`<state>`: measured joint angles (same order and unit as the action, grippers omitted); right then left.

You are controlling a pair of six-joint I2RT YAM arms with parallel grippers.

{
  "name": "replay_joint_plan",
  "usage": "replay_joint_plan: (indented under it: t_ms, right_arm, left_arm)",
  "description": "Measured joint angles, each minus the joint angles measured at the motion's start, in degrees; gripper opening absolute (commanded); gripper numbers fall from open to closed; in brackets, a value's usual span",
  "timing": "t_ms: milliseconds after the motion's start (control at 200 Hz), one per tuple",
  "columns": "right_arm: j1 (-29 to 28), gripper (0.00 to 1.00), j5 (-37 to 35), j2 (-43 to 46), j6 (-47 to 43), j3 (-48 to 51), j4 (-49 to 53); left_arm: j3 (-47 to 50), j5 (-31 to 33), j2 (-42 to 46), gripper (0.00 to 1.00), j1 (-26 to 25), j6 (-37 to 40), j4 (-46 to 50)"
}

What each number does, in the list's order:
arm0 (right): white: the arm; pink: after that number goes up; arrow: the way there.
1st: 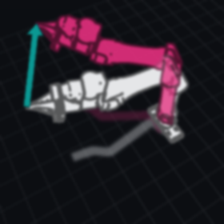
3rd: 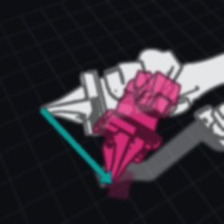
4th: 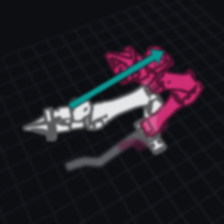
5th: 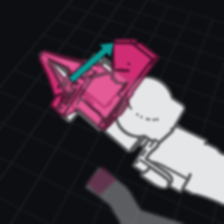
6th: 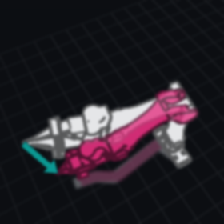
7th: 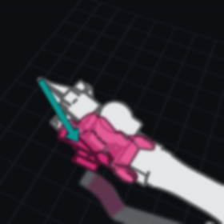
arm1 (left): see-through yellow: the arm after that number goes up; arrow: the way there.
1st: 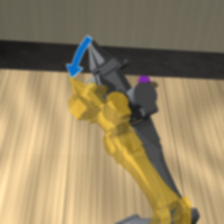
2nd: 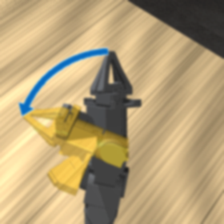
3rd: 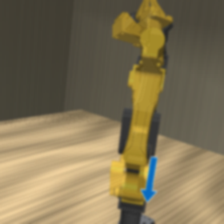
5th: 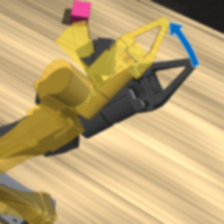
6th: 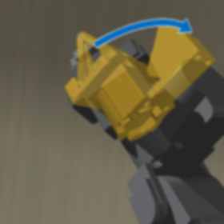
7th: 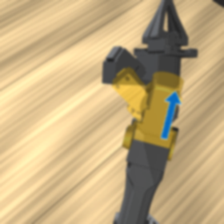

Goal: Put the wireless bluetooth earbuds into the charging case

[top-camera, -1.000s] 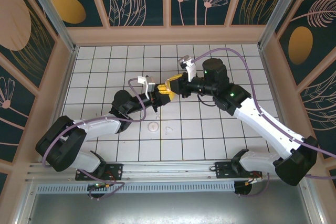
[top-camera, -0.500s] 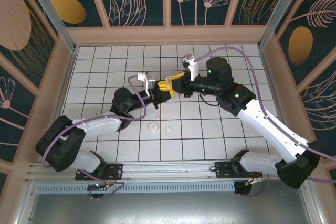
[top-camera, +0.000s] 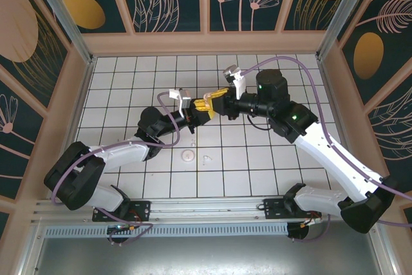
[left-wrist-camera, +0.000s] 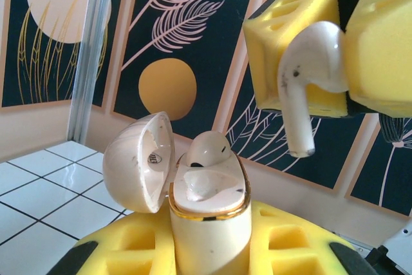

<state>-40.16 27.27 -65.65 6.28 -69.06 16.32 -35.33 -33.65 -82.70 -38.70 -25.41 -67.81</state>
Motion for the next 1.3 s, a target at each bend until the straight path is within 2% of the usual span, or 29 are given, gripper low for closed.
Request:
replay_joint_plan:
  t_ms: [636,1301]
  right_arm:
    - [0.6,0.19,-0.4,-2.9,0.0,0.0,-0.4]
    - [0.8,0.20,-2.6,-0.9,-1.9,3.2,-0.9]
  left_arm:
    - [-0.8,-1.1,0.0,0.11,0.0,0.1,2.3]
    - [-0.9,-2.4,0.0,0.11,-0.2,0.5,4.2]
